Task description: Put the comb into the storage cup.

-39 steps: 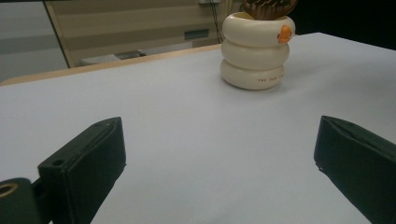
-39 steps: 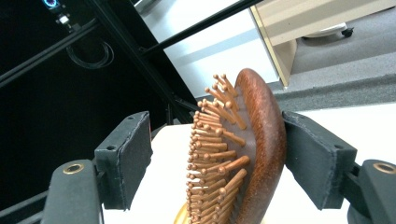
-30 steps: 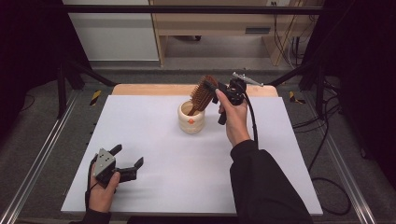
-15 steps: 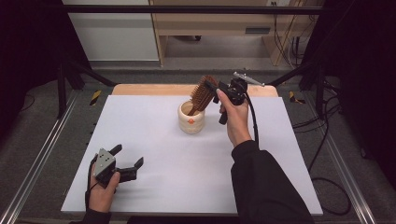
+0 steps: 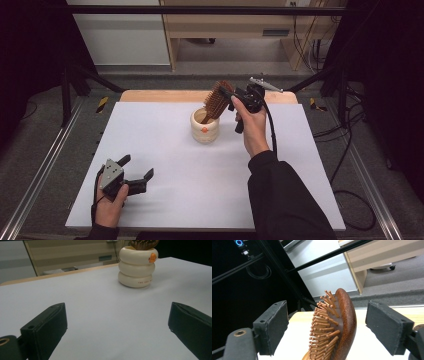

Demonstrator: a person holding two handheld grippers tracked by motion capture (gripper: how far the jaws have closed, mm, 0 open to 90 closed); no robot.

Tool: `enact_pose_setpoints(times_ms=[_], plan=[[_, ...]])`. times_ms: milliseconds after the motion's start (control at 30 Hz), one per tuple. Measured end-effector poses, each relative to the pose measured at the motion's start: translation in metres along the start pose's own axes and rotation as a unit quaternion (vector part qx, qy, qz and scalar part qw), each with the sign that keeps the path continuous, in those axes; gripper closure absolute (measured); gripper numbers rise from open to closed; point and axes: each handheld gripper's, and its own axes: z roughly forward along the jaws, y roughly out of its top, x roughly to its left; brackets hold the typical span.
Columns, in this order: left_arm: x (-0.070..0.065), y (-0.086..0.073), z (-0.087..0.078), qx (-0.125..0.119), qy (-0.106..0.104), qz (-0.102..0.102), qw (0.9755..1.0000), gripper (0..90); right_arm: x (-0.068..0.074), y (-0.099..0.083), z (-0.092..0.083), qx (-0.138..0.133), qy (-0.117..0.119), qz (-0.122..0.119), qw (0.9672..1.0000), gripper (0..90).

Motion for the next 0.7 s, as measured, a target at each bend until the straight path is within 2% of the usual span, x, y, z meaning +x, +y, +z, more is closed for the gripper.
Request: enact_pose_setpoints(times_ms=[333,700], plan=[[0.0001,0.0001,-0.0004,-0.001,-0.001,0.0,1.0,1.9,0.0012,0.0005,-0.0005,-0.008,0.0,0.003,1.0,13.8],[0.0001,0.0001,-0.0001,0.0,0.0,0.001,1.0,1.9,0.0,0.0024,-0.0033,-0.009,0.0,-0.008,0.9999,14.5]])
